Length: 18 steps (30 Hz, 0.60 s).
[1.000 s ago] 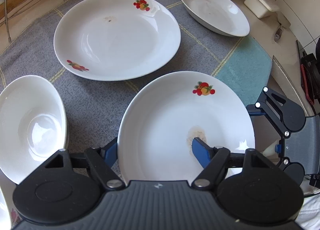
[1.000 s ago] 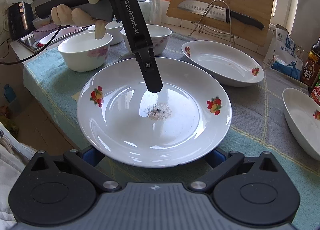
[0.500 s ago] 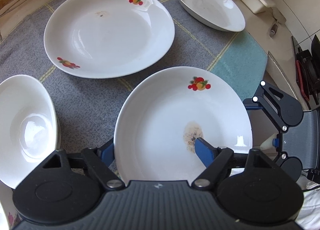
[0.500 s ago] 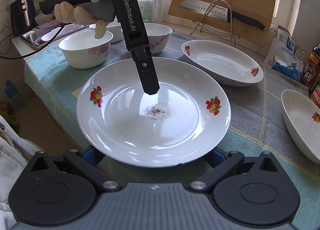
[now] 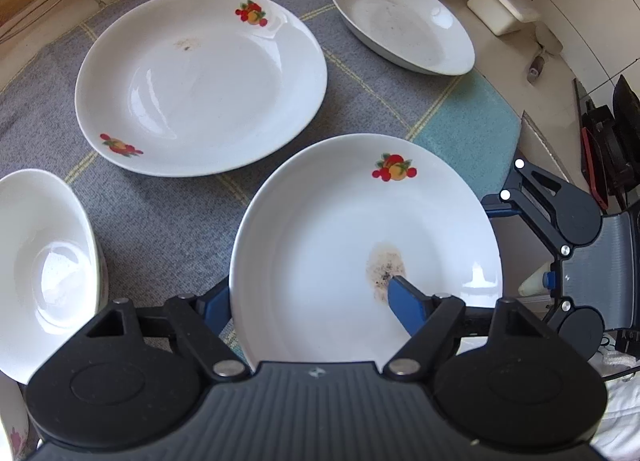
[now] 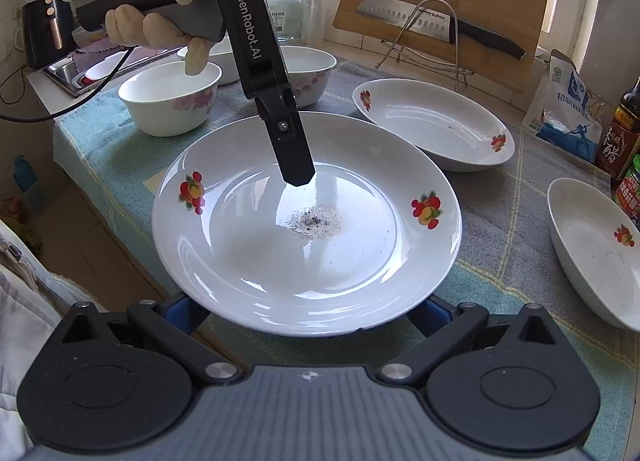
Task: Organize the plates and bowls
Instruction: 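Carry the plate with the left tool toward another fruit-print plate, then lower the held plate with the left tool onto the other plate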
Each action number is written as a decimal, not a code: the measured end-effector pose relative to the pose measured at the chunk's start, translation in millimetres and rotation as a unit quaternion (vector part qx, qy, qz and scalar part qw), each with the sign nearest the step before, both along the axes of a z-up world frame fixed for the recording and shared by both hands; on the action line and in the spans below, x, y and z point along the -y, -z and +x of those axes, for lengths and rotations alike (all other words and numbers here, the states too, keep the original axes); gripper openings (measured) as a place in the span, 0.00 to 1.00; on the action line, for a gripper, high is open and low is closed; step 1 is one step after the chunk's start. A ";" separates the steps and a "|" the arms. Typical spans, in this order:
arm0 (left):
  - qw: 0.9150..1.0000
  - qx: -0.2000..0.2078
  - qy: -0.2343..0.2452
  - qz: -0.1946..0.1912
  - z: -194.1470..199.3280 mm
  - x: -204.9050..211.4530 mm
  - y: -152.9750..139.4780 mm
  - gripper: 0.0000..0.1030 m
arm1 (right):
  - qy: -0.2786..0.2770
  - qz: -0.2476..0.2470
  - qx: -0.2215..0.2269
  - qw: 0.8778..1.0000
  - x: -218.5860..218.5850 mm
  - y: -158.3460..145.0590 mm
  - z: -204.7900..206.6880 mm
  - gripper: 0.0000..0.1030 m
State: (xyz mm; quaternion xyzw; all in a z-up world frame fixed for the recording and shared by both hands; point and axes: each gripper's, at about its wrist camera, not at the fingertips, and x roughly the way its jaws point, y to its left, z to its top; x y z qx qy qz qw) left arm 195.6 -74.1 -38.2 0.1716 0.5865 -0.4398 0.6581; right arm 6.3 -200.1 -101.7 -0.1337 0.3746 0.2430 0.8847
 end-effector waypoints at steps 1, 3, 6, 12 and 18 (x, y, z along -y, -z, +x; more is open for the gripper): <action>1.000 0.000 0.000 -0.001 0.3 1.2 -1.3 0.77 | -0.001 0.000 0.000 1.000 1.6 -1.9 0.2 1.00; 1.000 0.002 -0.001 -0.005 0.7 5.3 -5.2 0.77 | -0.002 -0.001 0.002 1.000 5.2 -5.5 1.0 1.00; 1.000 0.004 0.001 -0.012 3.0 12.6 -11.3 0.77 | -0.003 -0.006 0.005 1.000 12.4 -10.1 3.0 1.00; 1.000 0.012 0.004 -0.018 13.0 31.7 -20.0 0.77 | 0.001 -0.005 0.013 1.000 31.8 -18.9 11.3 1.00; 0.999 0.016 0.013 -0.024 26.7 58.9 -25.0 0.77 | 0.014 -0.006 0.020 1.000 54.8 -23.9 21.5 1.00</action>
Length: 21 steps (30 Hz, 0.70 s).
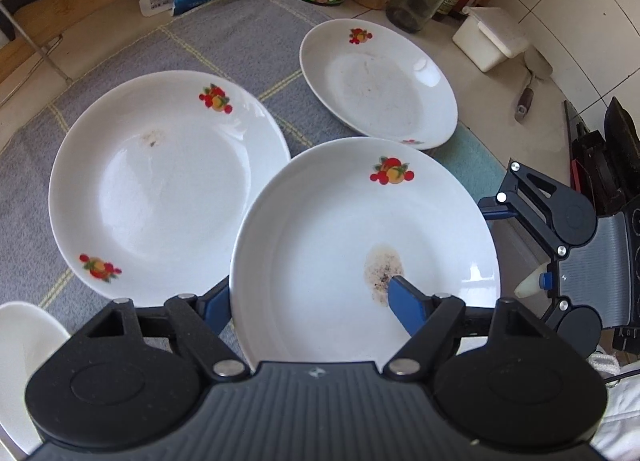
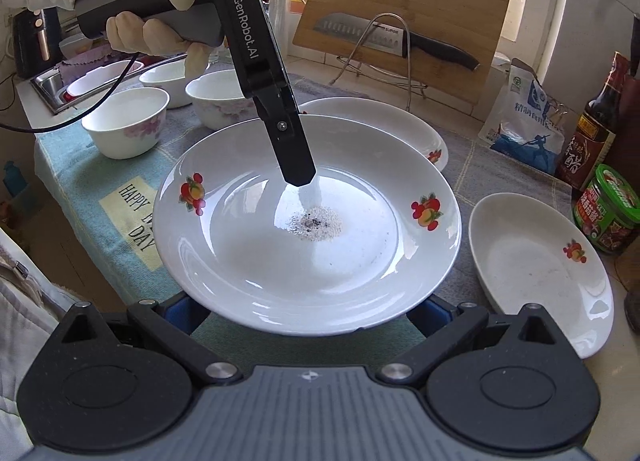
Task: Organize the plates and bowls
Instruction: 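Lower the held plate with the left tool onto the other plate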
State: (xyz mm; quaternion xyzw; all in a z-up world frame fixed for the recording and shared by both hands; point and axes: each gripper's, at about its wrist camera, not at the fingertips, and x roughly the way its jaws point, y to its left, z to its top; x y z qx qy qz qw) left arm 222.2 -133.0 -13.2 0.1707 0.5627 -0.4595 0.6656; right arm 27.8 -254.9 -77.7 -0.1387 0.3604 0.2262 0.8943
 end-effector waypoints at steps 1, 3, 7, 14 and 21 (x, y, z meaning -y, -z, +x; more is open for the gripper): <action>1.000 0.001 0.003 -0.001 2.2 5.9 -1.0 0.77 | 0.003 0.000 0.001 1.000 4.4 -0.7 1.5 1.00; 1.000 0.003 0.010 -0.002 7.4 18.2 -2.1 0.77 | 0.010 -0.002 0.002 1.000 15.0 -2.5 5.4 1.00; 1.000 0.005 0.024 -0.008 15.9 45.4 -4.1 0.77 | 0.025 -0.007 0.004 1.000 37.2 -5.6 11.3 1.00; 0.998 0.013 0.054 -0.015 27.2 102.2 -8.2 0.77 | 0.062 -0.009 0.008 0.998 81.5 -9.3 18.6 1.00; 0.996 0.014 0.087 -0.014 36.9 150.3 -6.0 0.77 | 0.094 -0.008 0.006 0.996 116.4 -8.0 23.6 1.00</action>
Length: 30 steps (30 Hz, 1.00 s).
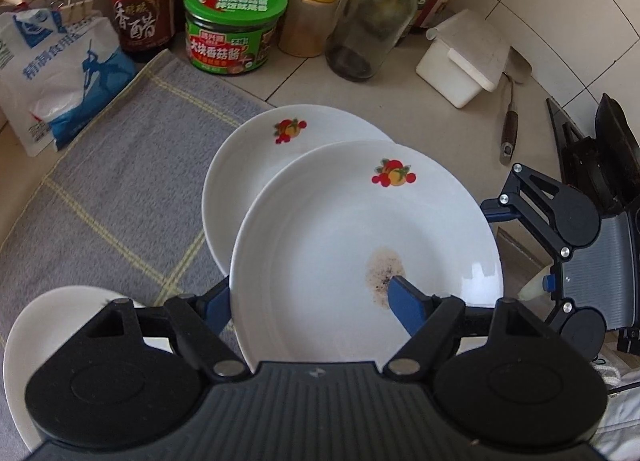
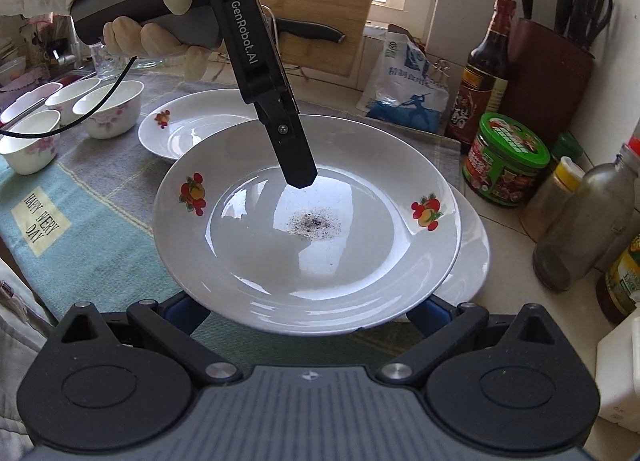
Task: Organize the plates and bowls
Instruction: 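Lower the held plate with the left tool onto the other plate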
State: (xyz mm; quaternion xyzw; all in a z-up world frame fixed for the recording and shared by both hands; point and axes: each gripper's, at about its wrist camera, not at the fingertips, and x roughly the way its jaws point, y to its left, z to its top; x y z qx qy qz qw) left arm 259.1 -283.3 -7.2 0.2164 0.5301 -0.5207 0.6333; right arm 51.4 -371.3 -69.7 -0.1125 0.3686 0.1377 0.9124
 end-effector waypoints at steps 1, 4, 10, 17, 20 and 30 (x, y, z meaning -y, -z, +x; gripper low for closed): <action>1.000 0.000 0.003 0.001 1.2 6.8 1.0 0.77 | 0.004 0.000 -0.001 1.000 4.2 0.9 0.4 1.00; 1.000 -0.001 0.011 0.003 4.9 22.0 5.1 0.77 | 0.014 0.003 -0.006 1.000 16.3 3.8 5.1 1.00; 1.000 -0.008 0.014 0.007 13.3 38.9 15.8 0.77 | 0.027 0.019 -0.016 0.999 31.9 9.2 14.1 1.00; 1.000 -0.013 0.014 0.013 20.3 51.1 24.6 0.77 | 0.037 0.030 -0.018 0.999 40.3 10.3 18.9 1.00; 1.000 -0.016 0.014 0.015 23.3 55.4 28.7 0.77 | 0.041 0.028 -0.021 0.999 41.8 10.1 21.5 1.00; 0.999 -0.017 0.012 0.025 27.1 62.0 41.0 0.77 | 0.050 0.021 -0.021 0.998 42.3 9.7 23.3 1.00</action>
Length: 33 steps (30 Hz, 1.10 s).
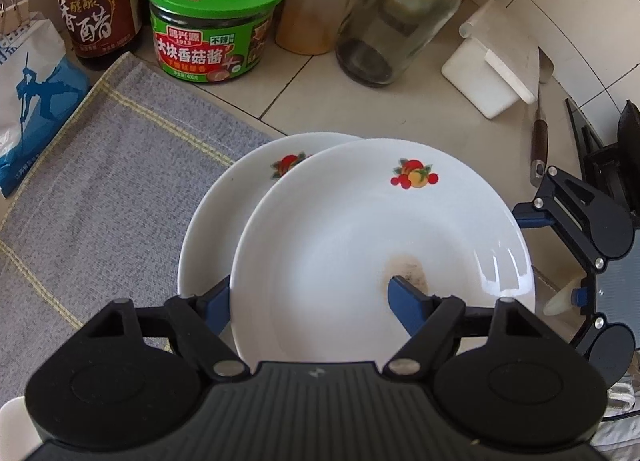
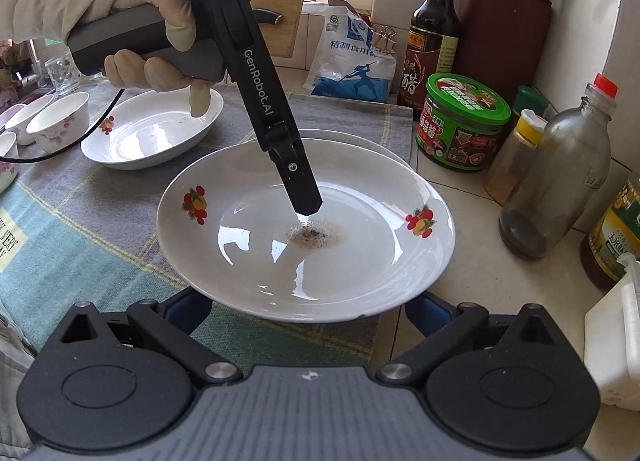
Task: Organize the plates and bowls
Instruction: 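Lower the held plate with the left tool onto the other plate, then open the left tool and withdraw it from the stacked plates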
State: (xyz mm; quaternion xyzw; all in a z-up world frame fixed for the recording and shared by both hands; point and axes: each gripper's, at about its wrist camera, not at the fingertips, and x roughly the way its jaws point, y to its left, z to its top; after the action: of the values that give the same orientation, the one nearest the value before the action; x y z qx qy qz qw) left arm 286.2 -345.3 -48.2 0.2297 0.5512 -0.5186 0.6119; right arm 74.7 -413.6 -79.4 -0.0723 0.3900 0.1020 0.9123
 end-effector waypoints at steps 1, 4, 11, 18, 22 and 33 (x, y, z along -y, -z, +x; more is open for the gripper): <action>1.000 0.000 0.000 0.001 -0.2 -0.2 1.3 0.77 | 0.000 0.000 0.000 1.000 0.2 -0.3 -0.2 1.00; 1.000 0.001 0.001 0.002 -0.7 1.8 2.5 0.77 | 0.003 0.002 0.002 1.000 0.7 -0.6 -0.9 1.00; 0.999 0.030 0.016 0.010 -5.7 8.4 0.2 0.77 | 0.008 0.003 0.007 1.000 -1.0 -1.4 -4.4 1.00; 0.999 0.033 0.014 0.011 -5.1 5.7 -0.5 0.77 | 0.009 0.003 0.010 1.000 -1.4 -2.6 -6.7 1.00; 0.999 0.033 0.010 0.009 -3.8 3.4 -2.0 0.77 | 0.008 0.002 0.012 1.000 -1.2 -3.5 -6.9 1.00; 0.998 0.066 0.001 0.000 -7.4 -7.7 -15.6 0.77 | 0.013 -0.003 0.015 1.000 -2.8 -3.3 -6.2 1.00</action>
State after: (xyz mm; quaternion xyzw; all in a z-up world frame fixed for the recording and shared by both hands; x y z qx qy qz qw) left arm 278.8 -337.6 -32.5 0.2643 0.5095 -0.5030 0.6462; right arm 68.5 -410.8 -76.2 -0.0712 0.3774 0.0876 0.9191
